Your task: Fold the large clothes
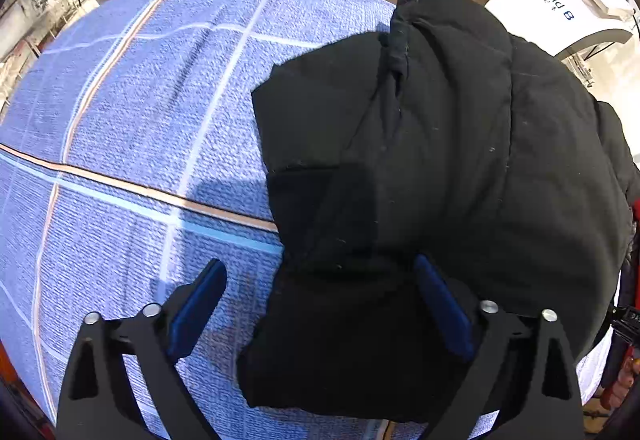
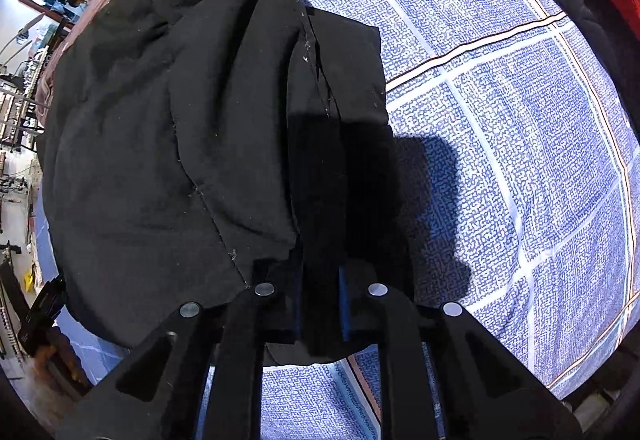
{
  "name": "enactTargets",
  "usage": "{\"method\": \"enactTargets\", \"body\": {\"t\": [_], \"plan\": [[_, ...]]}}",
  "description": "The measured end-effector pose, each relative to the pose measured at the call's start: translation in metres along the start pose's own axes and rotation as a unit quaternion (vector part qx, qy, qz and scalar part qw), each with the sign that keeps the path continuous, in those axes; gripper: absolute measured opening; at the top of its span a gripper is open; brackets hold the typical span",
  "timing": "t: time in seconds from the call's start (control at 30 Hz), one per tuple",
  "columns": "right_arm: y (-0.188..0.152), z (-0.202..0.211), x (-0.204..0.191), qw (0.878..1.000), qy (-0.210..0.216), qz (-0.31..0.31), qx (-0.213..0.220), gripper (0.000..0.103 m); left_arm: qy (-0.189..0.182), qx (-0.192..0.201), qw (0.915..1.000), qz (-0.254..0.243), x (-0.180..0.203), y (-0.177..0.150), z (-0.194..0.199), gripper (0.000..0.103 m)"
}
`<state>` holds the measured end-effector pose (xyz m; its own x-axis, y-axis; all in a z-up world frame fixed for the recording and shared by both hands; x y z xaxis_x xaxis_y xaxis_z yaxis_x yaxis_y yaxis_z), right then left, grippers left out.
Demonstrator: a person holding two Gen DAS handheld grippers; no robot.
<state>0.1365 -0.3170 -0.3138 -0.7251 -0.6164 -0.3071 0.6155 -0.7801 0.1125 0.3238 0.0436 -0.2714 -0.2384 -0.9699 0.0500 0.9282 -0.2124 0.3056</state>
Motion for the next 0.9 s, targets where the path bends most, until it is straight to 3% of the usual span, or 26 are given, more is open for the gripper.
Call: {"method": "enactTargets", "body": {"t": [0.07, 0.17, 0.23, 0.37, 0.43, 0.5, 0.57, 0.67, 0.77, 0.9], "plan": [[0.003, 0.003, -0.006, 1.000, -0.020, -0.006, -0.001, 0.018, 0.014, 0.010, 0.9997, -0.015, 0.001, 0.004, 0.011, 0.093], [0.002, 0.020, -0.011, 0.998, -0.056, -0.003, 0.012, 0.035, 0.054, 0.053, 0.9962, -0.045, 0.006, 0.007, 0.043, 0.092], [0.000, 0.036, -0.019, 0.996, -0.077, 0.006, 0.034, 0.051, 0.049, 0.086, 0.9929, -0.065, 0.014, 0.006, 0.065, 0.092], [-0.016, 0.062, -0.058, 0.989, -0.081, 0.099, 0.072, 0.058, 0.000, 0.112, 0.9844, -0.135, 0.061, -0.010, 0.090, 0.097], [-0.032, 0.060, -0.087, 0.983, -0.063, 0.160, 0.065, 0.070, -0.003, 0.090, 0.9821, -0.165, 0.083, -0.017, 0.078, 0.097], [-0.046, 0.043, -0.114, 0.976, -0.041, 0.211, 0.036, 0.070, 0.023, 0.058, 0.9817, -0.180, 0.094, -0.019, 0.053, 0.097], [-0.049, 0.025, -0.124, 0.969, -0.069, 0.238, 0.023, 0.070, 0.031, 0.017, 0.9834, -0.178, 0.100, -0.017, 0.026, 0.098], [-0.042, -0.002, -0.125, 0.967, -0.088, 0.237, 0.000, 0.074, 0.015, -0.025, 0.9890, -0.145, 0.099, -0.010, 0.009, 0.099], [-0.033, -0.018, -0.118, 0.974, -0.076, 0.212, -0.019, 0.078, 0.032, -0.053, 0.9853, -0.160, 0.104, -0.006, 0.002, 0.099], [-0.025, -0.035, -0.116, 0.973, -0.068, 0.214, -0.045, 0.082, 0.056, -0.064, 0.9835, -0.160, 0.112, -0.003, -0.005, 0.099]]}}
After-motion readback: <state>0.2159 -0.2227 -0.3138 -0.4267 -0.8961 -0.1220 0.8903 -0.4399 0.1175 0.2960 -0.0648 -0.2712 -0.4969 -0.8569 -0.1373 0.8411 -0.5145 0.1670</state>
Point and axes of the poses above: each gripper's, at about its wrist camera, not at the fingertips, and z roughly against the way its jaws point, x to its right, y to its top, the point moved 5 cm from there along -z, roughly the way its jaws point, and after that the axes turned 5 degrees about y, right-handed, at the moved point
